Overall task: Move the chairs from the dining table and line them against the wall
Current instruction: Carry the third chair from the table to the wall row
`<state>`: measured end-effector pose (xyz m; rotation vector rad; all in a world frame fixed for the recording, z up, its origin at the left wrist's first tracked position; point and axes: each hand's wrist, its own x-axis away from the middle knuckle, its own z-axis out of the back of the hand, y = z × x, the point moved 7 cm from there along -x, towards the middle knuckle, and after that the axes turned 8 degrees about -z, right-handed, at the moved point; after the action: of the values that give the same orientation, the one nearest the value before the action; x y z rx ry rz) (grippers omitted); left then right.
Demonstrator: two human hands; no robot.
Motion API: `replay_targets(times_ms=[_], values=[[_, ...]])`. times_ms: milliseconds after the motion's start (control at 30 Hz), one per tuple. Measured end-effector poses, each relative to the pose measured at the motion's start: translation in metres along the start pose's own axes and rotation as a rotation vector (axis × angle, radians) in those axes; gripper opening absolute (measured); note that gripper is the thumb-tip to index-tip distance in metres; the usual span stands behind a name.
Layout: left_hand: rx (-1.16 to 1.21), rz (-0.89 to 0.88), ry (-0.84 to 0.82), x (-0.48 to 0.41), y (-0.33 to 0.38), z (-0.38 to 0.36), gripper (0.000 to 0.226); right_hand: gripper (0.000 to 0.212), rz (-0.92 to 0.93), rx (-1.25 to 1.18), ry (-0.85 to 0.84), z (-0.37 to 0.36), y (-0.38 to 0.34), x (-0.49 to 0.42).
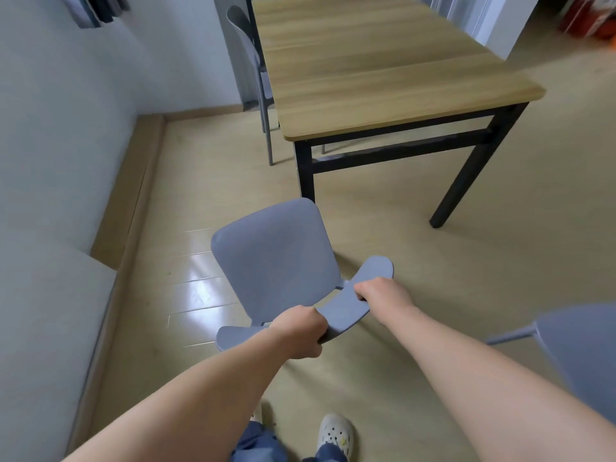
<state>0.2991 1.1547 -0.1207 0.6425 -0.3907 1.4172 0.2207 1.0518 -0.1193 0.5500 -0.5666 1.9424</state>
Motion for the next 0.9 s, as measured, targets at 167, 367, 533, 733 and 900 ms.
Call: replay_targets(times_ms=[167, 367, 533, 733, 900], values=[[0.083, 0.006, -0.023, -0.001, 0.007, 0.006, 0.022, 0.034, 0.037, 0.119, 0.036, -0.002, 0.014, 0.009], [0.275, 0.044, 0.0, -0.008, -0.003, 0.022, 0.024, 0.039, -0.01, 0.039, 0.143, 0.012, 0.025, 0.017], [0.57, 0.2, -0.075, -0.013, -0.027, 0.019, 0.029, 0.045, -0.096, -0.092, 0.147, 0.018, 0.019, 0.021], [0.744, 0.153, -0.131, -0.019, -0.027, 0.018, 0.036, 0.055, -0.381, -0.291, 0.212, -0.003, 0.012, 0.02], [0.735, 0.046, -0.255, -0.018, -0.026, 0.005, 0.045, 0.065, -0.694, -0.915, 0.352, -0.035, 0.015, 0.038]])
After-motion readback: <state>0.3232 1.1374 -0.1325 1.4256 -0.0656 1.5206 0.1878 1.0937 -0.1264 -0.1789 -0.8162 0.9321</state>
